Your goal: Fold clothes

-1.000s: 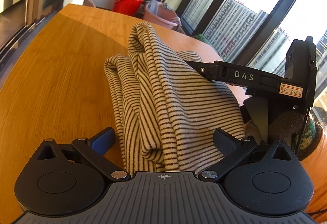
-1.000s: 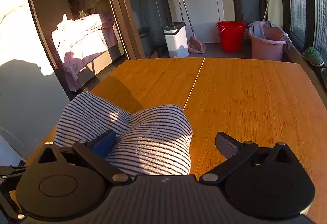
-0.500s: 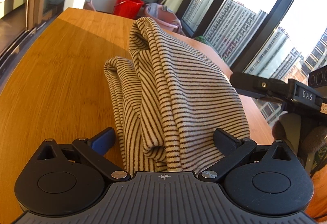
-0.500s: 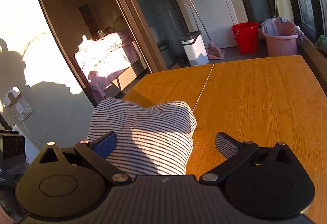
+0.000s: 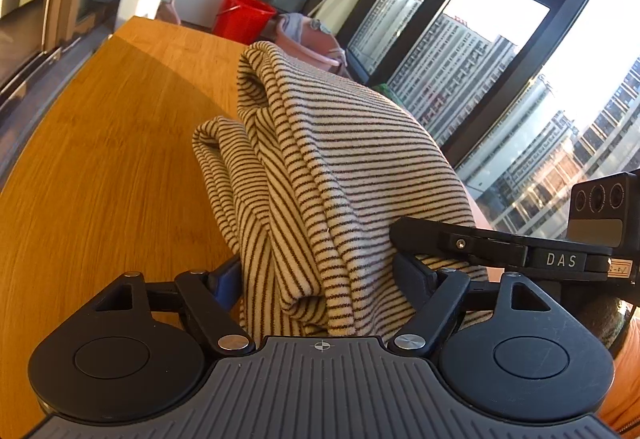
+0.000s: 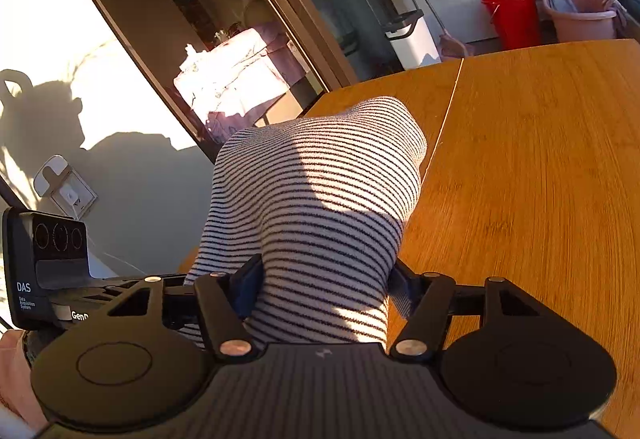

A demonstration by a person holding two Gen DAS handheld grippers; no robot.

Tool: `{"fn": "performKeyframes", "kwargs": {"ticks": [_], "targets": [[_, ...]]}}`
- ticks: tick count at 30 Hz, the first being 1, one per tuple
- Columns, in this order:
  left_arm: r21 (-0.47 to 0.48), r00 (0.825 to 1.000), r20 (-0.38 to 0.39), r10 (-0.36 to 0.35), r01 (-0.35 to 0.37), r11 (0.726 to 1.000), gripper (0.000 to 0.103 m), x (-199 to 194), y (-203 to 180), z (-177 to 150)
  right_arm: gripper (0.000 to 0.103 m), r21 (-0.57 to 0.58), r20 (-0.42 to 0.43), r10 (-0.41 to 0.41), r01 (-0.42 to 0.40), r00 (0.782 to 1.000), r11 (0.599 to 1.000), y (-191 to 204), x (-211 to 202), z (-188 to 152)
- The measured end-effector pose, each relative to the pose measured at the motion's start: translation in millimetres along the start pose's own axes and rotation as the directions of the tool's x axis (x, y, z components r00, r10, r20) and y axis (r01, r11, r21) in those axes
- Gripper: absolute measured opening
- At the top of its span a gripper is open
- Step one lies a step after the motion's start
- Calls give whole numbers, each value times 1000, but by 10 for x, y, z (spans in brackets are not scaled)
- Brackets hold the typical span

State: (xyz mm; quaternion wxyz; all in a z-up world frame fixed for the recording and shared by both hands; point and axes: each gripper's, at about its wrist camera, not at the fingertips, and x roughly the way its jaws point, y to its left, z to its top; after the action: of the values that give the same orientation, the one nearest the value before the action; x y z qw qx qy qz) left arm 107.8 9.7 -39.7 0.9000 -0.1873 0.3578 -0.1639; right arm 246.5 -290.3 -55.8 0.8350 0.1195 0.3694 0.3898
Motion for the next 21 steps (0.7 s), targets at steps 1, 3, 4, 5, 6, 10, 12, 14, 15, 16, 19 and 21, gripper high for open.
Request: {"fn": "performKeyframes", "kwargs": {"ticks": [1,3,4,5,6,10,12,14,15,16,19,21], "targets": [[11,1000,7,2,-2,1000,79,1,25,55,60,-20,5,-5,5,1000,1000,35,43,62],[58,999,24,23,-25,998,78,7,55,229,58,-56,18,-14,15,1000,998,105,136,202],[76,999,38,33,-36,996,78,16,73,328,58,-72,27,-17,19,999,997,138,190,303],[95,997,58,43,-49,994,77,23,88,433,57,-89,38,-19,23,999,996,173,249,421],[115,995,84,54,-63,991,77,28,104,550,57,-104,50,-20,25,999,994,208,306,528],[142,979,182,89,-116,983,74,73,208,983,58,-140,112,1,15,994,990,338,617,1049],[124,970,216,108,-137,983,75,151,333,1184,58,-127,118,16,-1,993,992,351,831,1248],[70,971,200,129,-146,987,75,308,534,1287,59,-123,93,7,4,996,992,320,1135,1352],[38,974,170,146,-155,987,75,422,667,1325,59,-125,70,-9,18,998,992,293,1293,1359],[14,976,138,169,-172,985,75,523,790,1329,60,-130,41,-31,36,999,991,264,1450,1348],[-24,978,105,181,-180,983,75,616,1016,1262,68,-120,2,-101,100,995,988,184,1734,1221],[-59,981,112,161,-155,986,81,526,1081,1247,65,-91,14,-66,67,998,994,128,1676,1209]]}}
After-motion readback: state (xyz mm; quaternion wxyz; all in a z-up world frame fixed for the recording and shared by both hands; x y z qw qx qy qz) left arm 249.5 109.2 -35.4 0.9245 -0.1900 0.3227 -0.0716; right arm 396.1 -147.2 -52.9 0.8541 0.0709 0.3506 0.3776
